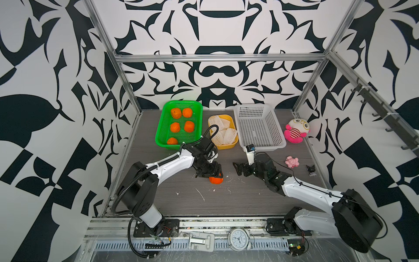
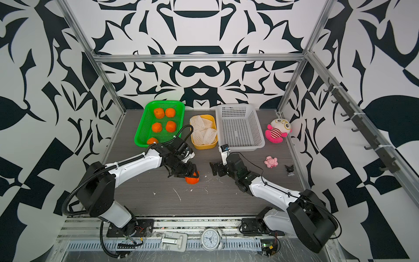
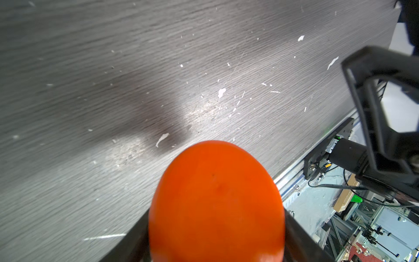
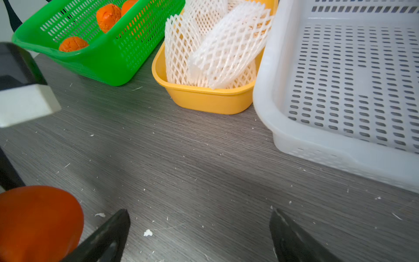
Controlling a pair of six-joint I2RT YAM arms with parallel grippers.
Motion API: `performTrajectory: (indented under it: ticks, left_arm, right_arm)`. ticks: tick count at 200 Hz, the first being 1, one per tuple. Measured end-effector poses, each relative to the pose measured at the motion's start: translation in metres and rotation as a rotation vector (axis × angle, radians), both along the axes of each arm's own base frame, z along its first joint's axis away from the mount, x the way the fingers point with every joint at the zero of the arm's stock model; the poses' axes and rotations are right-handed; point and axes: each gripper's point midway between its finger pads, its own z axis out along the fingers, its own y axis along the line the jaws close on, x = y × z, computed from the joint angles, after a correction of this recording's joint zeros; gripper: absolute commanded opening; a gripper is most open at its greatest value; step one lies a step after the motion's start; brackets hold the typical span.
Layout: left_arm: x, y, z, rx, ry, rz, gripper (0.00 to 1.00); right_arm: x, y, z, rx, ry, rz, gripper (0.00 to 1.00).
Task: Remove foam nets from oranges
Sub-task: Pick up the orange from the center of the board, then place the orange in the basket.
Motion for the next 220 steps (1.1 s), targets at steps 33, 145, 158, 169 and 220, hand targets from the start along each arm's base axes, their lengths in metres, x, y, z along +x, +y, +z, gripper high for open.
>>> performTrajectory:
  ticks: [33, 145, 158, 169, 220]
  left_arm:
    - [0.008, 0.007, 0.015, 0.02, -0.016, 0.019, 0.51]
    - [0.102, 0.085, 0.117, 0.119, -0.247, 0.213, 0.51]
    - [0.107, 0.092, 0.12, 0.132, -0.256, 0.226, 0.51]
    - [0.11, 0.098, 0.12, 0.144, -0.255, 0.237, 0.51]
    - [0.134, 0.127, 0.119, 0.205, -0.261, 0.296, 0.51]
  right_arm:
    - [-0.002, 0.004, 0.004, 0.006, -0.011, 0.011, 0.99]
    - [0.005, 0.033, 0.029, 0.058, -0.055, 0.063, 0.99]
    - [0.008, 0.039, 0.032, 0.063, -0.059, 0.072, 0.99]
    - [0.011, 0.043, 0.035, 0.067, -0.064, 0.079, 0.99]
    - [0.018, 0.057, 0.035, 0.08, -0.063, 0.106, 0.99]
